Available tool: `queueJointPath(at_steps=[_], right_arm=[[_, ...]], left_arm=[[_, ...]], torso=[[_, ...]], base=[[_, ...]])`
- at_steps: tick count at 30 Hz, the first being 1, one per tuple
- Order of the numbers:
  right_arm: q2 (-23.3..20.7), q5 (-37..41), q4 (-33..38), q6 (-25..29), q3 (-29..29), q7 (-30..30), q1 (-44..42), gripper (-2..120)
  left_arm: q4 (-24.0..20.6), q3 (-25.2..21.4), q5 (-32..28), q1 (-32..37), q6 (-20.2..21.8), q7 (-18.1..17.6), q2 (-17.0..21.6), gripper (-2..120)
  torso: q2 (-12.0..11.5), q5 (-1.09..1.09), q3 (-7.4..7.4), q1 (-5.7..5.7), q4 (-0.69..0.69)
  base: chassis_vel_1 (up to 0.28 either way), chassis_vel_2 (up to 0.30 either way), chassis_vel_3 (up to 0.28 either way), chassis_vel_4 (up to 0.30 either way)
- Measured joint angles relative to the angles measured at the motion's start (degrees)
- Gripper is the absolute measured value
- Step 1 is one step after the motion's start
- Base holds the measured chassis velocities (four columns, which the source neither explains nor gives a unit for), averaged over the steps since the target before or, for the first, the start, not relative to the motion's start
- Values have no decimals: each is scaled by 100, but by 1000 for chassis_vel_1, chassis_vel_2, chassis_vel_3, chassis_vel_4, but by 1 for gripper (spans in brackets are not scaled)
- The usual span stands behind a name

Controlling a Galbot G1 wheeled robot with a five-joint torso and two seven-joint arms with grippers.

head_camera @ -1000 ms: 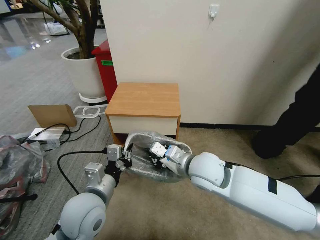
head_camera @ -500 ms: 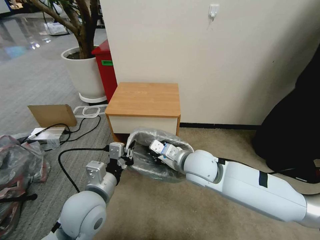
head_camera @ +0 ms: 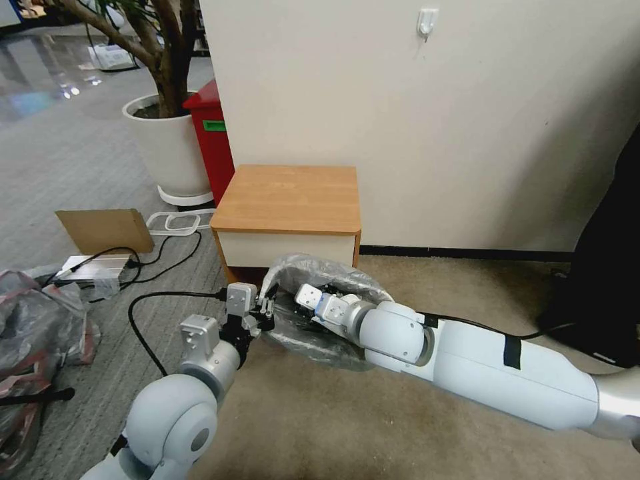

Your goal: Pick up the garbage bag from the table and place it over the trash can.

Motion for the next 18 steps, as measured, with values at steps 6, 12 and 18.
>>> queueJointPath(at_steps=[6, 12, 18], right_arm=[[66, 117, -239, 0, -126, -5, 142, 0], [56, 220, -354, -1, -178, 4, 184, 0], [77, 241, -460, -2, -212, 12, 151, 0]], left_arm=[[-10, 34, 9, -58, 23, 1, 5, 5], [-57, 99, 133, -56, 36, 21, 2, 5], [-77, 153, 153, -63, 93, 23, -37, 5]], torso=[[0, 0, 0, 0, 0], [1, 0, 0, 0, 0], [1, 0, 0, 0, 0]], base=[[0, 0, 0, 0], [0, 0, 0, 0], [0, 0, 0, 0]])
